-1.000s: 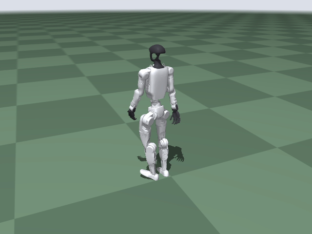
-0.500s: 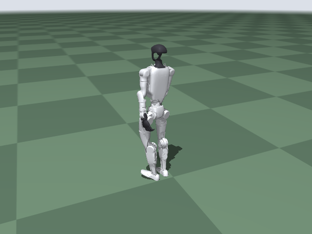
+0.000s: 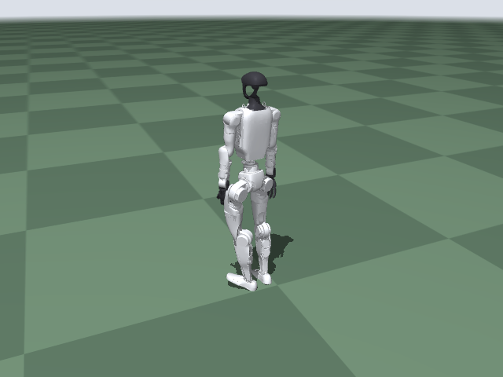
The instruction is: In place motions
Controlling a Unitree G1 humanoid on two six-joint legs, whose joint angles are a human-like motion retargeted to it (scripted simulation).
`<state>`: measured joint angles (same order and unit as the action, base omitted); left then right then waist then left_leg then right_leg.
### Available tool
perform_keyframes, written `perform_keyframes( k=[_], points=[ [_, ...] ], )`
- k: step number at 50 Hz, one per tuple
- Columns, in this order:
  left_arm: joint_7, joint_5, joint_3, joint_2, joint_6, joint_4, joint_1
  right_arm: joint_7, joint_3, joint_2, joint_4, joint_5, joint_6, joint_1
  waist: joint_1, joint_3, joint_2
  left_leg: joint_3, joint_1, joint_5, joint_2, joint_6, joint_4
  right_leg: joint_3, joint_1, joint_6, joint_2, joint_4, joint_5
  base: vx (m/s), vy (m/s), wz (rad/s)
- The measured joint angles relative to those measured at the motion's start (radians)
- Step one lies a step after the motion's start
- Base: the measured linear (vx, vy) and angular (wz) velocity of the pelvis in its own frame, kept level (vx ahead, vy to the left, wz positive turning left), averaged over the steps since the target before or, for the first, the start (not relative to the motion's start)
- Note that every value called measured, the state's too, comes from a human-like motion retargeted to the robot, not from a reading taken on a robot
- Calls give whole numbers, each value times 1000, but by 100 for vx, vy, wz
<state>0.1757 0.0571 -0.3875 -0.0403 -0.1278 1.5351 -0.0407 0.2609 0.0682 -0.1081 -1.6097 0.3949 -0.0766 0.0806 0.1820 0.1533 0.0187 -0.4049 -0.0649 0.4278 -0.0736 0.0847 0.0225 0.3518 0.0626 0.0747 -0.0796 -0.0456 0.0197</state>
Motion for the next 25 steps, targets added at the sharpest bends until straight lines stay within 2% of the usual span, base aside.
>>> perform_keyframes(
  k=[3,7,13,20,25],
  points=[
    [56,29,42,14,42,-132,-73,-34,-77,-42,-50,18,-28,-83,4,0,-7,6,-7,-2,0,2,3,20,-4,3,-4,3,-2,0,0,0],
    [82,9,103,11,76,-271,-138,-65,-148,-89,-65,10,-23,-175,10,-2,-10,14,-14,-3,1,2,9,32,-5,5,-8,4,-2,0,0,0],
    [73,-25,162,-3,91,-364,-167,-94,-187,-123,-90,-14,-51,-220,0,-1,-9,11,-18,-2,0,2,12,36,-2,6,-12,5,-1,0,0,0],
    [61,-83,173,-18,87,-255,-105,-82,-138,-85,-77,-16,-45,-132,-4,1,5,13,-23,-2,-2,3,14,33,2,6,-13,3,-1,0,0,0],
    [57,-169,145,-35,39,-32,2,9,-19,-3,94,9,-10,-31,-8,-5,10,7,-14,-2,-5,3,9,6,3,2,-8,2,1,1,0,-4]
  ],
)
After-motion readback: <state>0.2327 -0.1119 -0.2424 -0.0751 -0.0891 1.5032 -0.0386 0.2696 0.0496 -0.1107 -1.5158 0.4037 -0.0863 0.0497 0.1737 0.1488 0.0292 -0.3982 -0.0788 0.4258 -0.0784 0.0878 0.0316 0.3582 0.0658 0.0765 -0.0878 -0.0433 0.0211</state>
